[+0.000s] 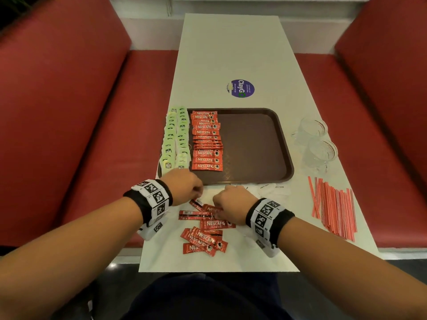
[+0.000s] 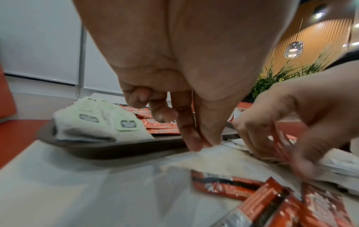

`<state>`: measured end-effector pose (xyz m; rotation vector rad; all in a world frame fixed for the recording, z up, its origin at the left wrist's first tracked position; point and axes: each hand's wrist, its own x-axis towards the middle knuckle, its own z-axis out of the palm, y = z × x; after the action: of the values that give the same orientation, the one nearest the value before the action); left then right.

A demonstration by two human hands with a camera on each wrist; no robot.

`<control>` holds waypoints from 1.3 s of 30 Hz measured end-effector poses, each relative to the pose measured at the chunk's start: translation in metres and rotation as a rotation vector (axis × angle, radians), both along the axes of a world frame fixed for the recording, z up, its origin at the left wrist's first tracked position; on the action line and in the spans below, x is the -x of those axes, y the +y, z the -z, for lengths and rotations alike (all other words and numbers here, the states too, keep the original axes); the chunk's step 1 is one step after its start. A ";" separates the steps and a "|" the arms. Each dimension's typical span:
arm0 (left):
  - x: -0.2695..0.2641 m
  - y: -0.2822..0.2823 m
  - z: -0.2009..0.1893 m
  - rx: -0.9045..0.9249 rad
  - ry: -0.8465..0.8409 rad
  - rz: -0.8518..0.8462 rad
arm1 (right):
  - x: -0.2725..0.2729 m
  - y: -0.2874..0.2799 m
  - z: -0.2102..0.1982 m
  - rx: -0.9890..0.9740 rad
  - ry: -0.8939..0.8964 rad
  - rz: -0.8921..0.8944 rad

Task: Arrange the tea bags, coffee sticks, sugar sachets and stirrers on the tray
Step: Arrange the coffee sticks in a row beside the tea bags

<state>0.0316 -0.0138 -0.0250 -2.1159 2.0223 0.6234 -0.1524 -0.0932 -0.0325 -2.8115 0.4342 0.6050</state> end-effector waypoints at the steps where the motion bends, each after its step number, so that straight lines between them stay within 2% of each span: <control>1: -0.001 0.004 -0.001 -0.014 0.017 0.002 | -0.001 -0.001 -0.001 -0.017 -0.011 0.032; 5: -0.002 0.018 0.002 -0.098 0.075 0.024 | -0.004 -0.008 -0.001 -0.114 -0.015 0.166; 7: 0.001 0.022 0.008 -0.156 0.052 0.053 | -0.005 -0.010 -0.003 -0.148 -0.014 0.204; 13: 0.003 0.025 0.017 -0.140 -0.015 0.106 | -0.006 -0.014 -0.003 -0.217 -0.045 0.281; 16: 0.002 0.024 0.012 -0.094 0.024 0.083 | -0.007 -0.017 -0.005 -0.274 -0.051 0.304; 20: -0.003 0.016 0.000 0.083 0.037 0.019 | -0.009 -0.020 -0.007 -0.267 -0.137 0.271; 23: -0.005 0.010 -0.007 0.212 -0.050 0.044 | -0.015 -0.024 -0.010 -0.266 -0.202 0.281; 27: -0.008 0.009 -0.008 0.383 -0.037 0.109 | -0.021 -0.032 -0.013 -0.279 -0.241 0.295; 33: -0.014 0.004 -0.004 0.430 0.075 0.024 | -0.025 -0.035 -0.014 -0.221 -0.227 0.296; 39: -0.016 -0.006 -0.001 0.328 0.095 0.018 | -0.027 -0.035 -0.015 -0.167 -0.216 0.259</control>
<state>0.0475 -0.0199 -0.0240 -2.2761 2.3311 0.4200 -0.1259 -0.1279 -0.0172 -2.5683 0.6576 0.2671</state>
